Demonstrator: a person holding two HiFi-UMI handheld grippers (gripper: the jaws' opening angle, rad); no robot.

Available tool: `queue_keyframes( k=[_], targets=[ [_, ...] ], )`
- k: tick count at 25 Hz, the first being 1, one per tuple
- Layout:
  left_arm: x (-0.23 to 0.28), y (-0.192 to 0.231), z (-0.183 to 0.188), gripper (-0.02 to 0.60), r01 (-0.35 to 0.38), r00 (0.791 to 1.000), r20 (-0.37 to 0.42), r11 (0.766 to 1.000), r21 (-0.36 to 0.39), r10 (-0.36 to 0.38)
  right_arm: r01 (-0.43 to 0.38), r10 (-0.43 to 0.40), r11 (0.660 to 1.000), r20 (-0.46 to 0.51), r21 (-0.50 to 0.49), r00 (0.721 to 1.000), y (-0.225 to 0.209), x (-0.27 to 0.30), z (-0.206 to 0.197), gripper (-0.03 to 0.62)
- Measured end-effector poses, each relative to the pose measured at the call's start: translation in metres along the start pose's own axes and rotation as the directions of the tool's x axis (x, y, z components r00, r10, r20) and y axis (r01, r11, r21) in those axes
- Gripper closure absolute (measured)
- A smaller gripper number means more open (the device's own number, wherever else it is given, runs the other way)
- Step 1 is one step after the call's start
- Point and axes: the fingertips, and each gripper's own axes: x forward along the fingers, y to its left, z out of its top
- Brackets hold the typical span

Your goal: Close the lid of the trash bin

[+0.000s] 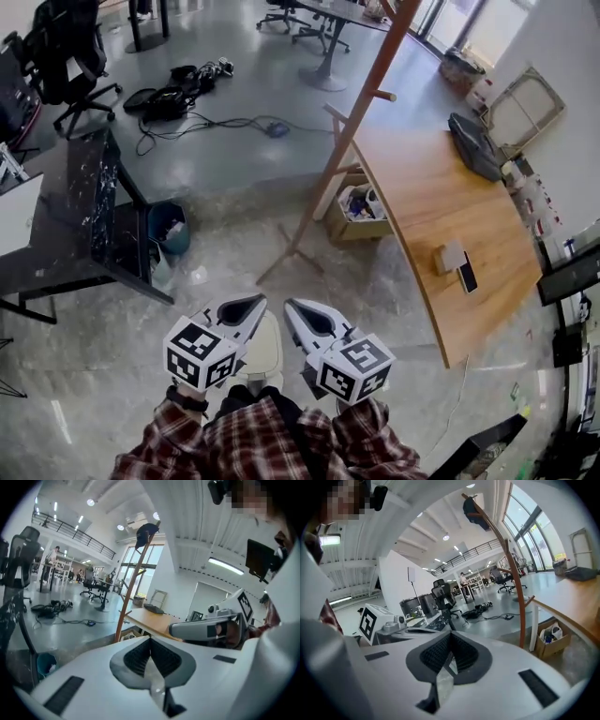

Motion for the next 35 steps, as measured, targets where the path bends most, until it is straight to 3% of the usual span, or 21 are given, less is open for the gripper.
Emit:
queue_keyframes(
  k=[3,12,35],
  targets=[
    [-0.023,-0.02,0.036,0.571,-0.014,0.999,0.043,0.998,0.066,0.011,-0.03,0.033,0.998,0.048,-0.048,0.998,0.018,-0.012,0.026,0.582],
    [-0.056,-0.051,0.087,0.57,-0.045,0.985,0.169,0.993,0.113,0.025,-0.093,0.11,0.981,0.095,-0.171,0.989,0.05,-0.026,0.065,0.582],
    [-0.092,-0.05,0.064,0.571,-0.067,0.985,0.165,0.996,0.066,0.056,-0.127,0.142,0.971,0.06,-0.204,0.988,0.084,-0.025,0.05,0.582]
  ],
)
